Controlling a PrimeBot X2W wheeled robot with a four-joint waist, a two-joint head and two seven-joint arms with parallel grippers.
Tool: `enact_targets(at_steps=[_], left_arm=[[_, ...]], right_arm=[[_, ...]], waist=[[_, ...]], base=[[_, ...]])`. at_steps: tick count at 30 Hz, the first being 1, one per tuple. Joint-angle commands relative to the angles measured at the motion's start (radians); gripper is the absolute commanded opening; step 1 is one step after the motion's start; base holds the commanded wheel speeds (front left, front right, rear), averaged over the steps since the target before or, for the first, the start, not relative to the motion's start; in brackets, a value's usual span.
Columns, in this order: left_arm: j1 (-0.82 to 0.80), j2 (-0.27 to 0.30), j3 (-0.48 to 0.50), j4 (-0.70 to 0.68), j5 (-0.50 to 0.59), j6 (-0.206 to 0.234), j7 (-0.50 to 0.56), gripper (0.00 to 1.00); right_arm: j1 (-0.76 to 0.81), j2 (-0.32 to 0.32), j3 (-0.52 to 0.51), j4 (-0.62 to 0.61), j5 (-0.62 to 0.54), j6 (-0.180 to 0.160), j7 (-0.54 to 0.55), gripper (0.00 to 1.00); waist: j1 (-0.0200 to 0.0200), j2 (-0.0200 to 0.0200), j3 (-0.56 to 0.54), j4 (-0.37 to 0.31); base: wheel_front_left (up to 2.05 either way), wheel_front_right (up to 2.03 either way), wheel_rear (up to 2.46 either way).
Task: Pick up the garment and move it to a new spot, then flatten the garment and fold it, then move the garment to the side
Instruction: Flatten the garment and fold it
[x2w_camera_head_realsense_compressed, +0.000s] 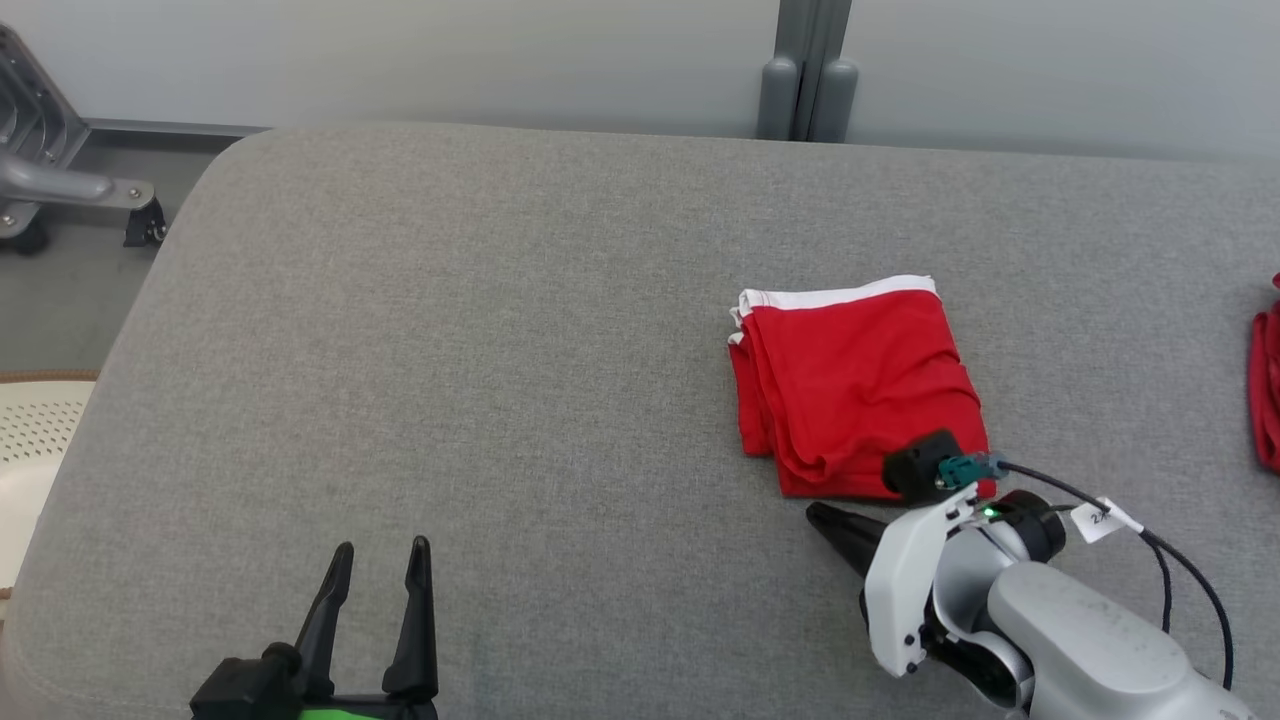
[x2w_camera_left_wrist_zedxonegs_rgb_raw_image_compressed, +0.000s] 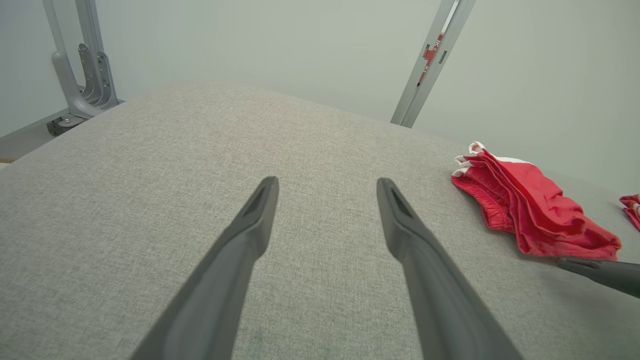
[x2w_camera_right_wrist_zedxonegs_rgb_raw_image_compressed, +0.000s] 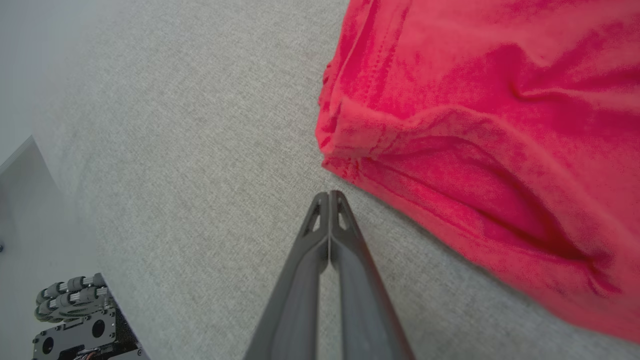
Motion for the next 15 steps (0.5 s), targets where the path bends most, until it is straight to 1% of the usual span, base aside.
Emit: enact_targets(at_steps=[1,4,7,10,14,15], left_arm=[[0.02,0.001,0.005,0.001,0.008,-0.002,-0.003,1.0],[0.032,0.001,0.014,0.0,0.011,-0.002,-0.003,1.0],[0.055,0.001,0.024,0.002,0.018,-0.002,-0.003,1.0],[0.077,0.001,0.04,0.002,0.025,-0.001,-0.003,1.0],[0.104,0.001,0.067,-0.006,0.033,-0.001,-0.003,1.0],[0.112,0.001,0.072,-0.007,0.038,-0.001,-0.003,1.0]], right_arm=[[0.019,0.011,0.016,0.004,0.006,-0.002,-0.017,0.0],[0.025,0.019,0.039,0.009,0.005,-0.002,-0.056,0.0],[0.047,0.025,0.024,0.013,0.009,-0.002,-0.131,0.0],[0.077,0.019,-0.027,0.01,0.001,-0.002,-0.217,0.0],[0.132,0.008,-0.127,0.007,-0.043,-0.002,-0.317,0.0],[0.148,0.006,-0.165,0.002,-0.059,-0.002,-0.337,0.05]], waist=[[0.0,0.0,-0.019,-0.01],[0.0,0.0,-0.039,-0.019],[0.0,0.0,-0.075,-0.028],[0.0,0.0,-0.106,-0.037],[0.0,0.0,-0.132,-0.055],[0.0,0.0,-0.138,-0.06]], base=[[0.0,0.0,0.0],[0.0,0.0,0.0],[0.0,0.0,0.0],[0.0,0.0,0.0],[0.0,0.0,0.0],[0.0,0.0,0.0]])
